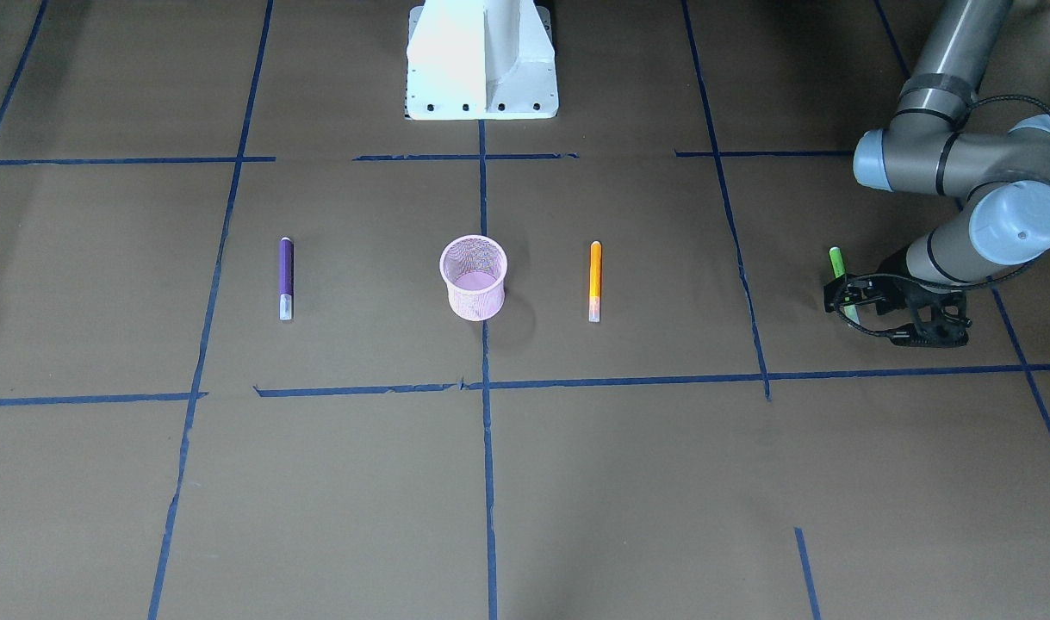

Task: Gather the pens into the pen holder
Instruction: 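Lower the left gripper onto the green marker and grasp it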

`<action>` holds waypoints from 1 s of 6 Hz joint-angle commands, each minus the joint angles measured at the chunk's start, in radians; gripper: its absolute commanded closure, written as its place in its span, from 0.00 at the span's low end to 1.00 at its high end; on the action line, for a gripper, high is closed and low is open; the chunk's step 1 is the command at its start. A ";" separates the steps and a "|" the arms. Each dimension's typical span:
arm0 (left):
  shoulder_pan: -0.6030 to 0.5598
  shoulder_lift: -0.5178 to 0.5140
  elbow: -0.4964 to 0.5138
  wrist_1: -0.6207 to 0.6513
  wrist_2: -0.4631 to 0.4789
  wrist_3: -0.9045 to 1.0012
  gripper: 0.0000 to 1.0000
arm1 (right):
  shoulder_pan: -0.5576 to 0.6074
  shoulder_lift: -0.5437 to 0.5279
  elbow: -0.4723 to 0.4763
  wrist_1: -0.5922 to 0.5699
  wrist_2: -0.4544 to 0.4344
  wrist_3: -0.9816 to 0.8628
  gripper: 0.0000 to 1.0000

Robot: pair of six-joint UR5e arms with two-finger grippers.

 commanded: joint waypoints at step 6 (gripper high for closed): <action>0.014 -0.127 -0.194 -0.001 0.016 -0.001 1.00 | 0.000 -0.001 0.001 -0.002 0.008 0.001 0.00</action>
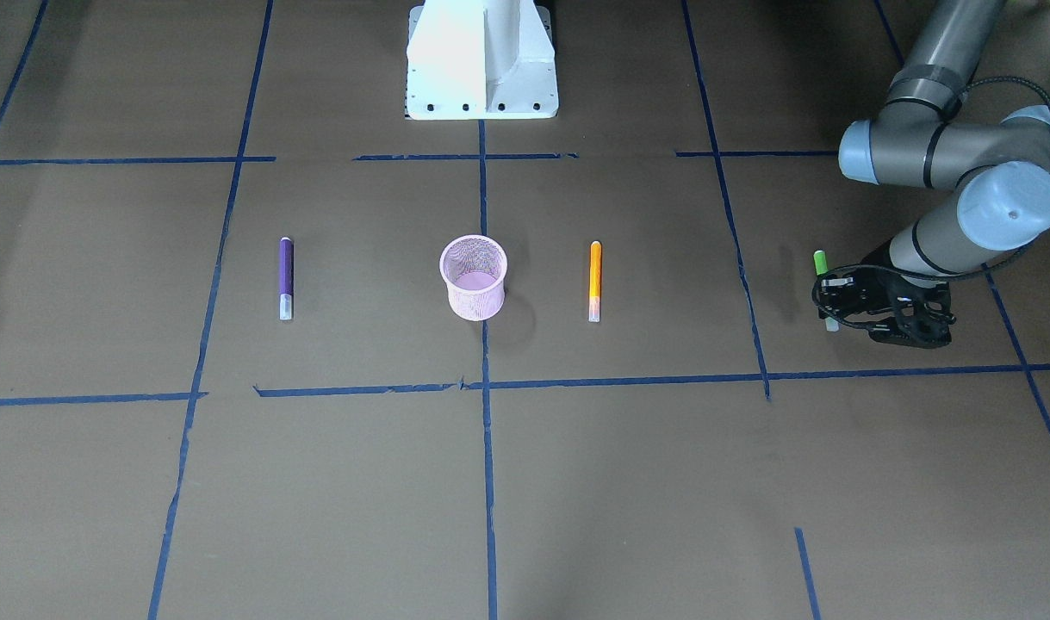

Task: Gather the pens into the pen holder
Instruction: 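Lift the green marker and carry it over the pink cup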

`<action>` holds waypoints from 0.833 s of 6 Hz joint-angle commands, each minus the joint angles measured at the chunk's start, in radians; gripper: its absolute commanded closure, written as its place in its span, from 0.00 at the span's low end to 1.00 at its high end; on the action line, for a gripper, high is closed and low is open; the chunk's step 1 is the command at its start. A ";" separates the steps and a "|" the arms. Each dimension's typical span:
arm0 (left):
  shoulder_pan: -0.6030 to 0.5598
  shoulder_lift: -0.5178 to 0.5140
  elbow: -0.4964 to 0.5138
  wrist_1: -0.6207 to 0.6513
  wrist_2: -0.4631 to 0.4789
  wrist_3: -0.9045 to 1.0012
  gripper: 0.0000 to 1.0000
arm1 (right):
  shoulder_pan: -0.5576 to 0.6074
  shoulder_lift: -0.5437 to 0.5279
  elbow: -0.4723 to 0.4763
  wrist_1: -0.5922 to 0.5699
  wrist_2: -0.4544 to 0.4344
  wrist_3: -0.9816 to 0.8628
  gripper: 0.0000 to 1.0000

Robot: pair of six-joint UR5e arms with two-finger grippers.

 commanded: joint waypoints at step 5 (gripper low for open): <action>0.357 -0.323 -0.293 -0.107 0.500 -0.116 0.95 | 0.000 -0.002 -0.004 -0.001 0.047 0.002 0.00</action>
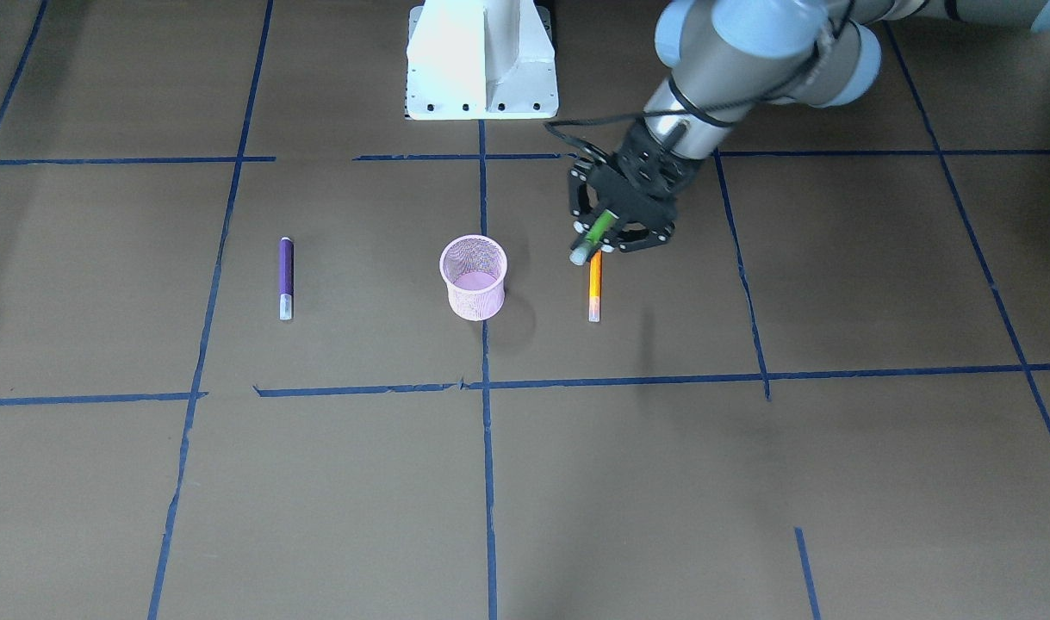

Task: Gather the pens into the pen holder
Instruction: 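Lift the green marker and carry it over the pink cup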

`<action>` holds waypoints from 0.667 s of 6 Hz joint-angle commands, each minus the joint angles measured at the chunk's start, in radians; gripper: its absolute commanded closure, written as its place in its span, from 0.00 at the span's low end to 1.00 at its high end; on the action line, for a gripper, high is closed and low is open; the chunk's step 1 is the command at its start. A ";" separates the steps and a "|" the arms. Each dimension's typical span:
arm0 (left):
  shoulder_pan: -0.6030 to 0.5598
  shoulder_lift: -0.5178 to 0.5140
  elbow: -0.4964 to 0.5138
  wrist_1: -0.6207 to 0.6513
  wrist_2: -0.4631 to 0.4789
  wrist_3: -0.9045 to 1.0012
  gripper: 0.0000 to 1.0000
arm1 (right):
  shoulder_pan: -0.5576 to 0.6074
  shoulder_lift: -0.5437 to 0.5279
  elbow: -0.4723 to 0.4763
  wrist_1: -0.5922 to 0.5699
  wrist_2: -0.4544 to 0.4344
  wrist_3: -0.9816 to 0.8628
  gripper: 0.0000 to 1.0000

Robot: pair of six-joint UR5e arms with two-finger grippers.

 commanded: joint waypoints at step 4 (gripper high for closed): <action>0.315 -0.032 0.038 -0.257 0.695 -0.050 1.00 | 0.000 -0.001 -0.011 -0.002 0.001 0.002 0.00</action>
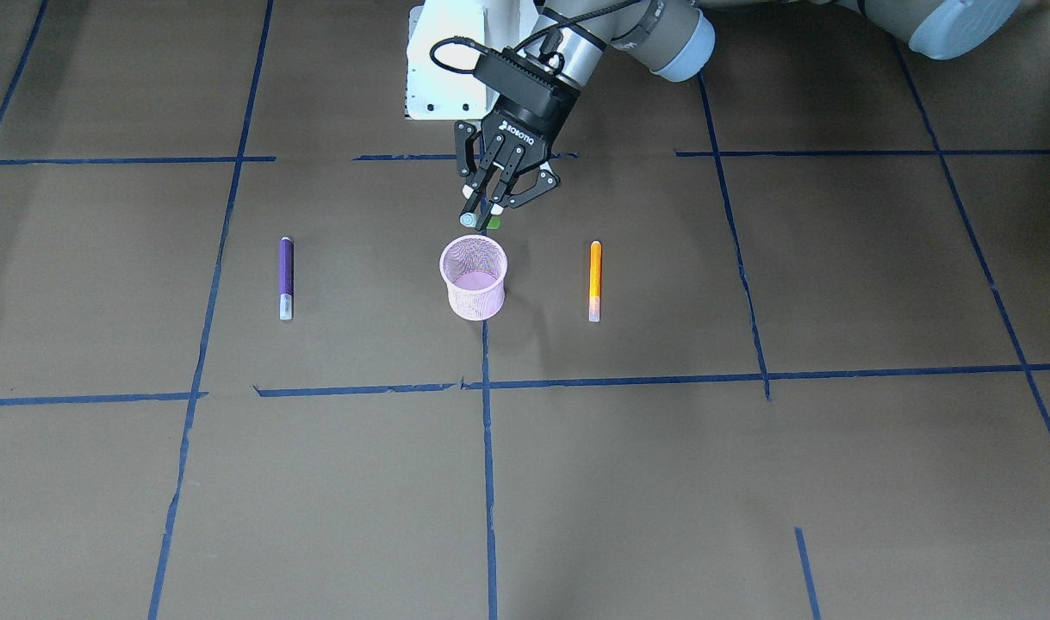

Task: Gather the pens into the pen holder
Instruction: 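Lift the green marker and carry it over the pink cup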

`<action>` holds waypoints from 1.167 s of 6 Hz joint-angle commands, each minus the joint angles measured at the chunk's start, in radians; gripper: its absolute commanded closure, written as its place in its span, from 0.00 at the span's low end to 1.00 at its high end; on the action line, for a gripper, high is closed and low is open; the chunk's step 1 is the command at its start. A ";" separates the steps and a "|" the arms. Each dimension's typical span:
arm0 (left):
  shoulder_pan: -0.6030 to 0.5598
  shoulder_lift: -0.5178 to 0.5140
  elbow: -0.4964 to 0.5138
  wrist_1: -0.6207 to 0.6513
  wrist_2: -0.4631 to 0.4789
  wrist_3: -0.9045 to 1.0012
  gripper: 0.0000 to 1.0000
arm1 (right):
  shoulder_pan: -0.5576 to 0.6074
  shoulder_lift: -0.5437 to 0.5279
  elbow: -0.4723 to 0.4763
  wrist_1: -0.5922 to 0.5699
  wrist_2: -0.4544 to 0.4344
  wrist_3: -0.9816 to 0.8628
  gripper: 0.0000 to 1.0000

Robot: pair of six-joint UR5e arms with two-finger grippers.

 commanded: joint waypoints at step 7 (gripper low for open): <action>0.065 -0.052 0.140 -0.147 0.196 -0.007 0.30 | 0.000 0.000 -0.023 -0.001 0.001 0.000 0.00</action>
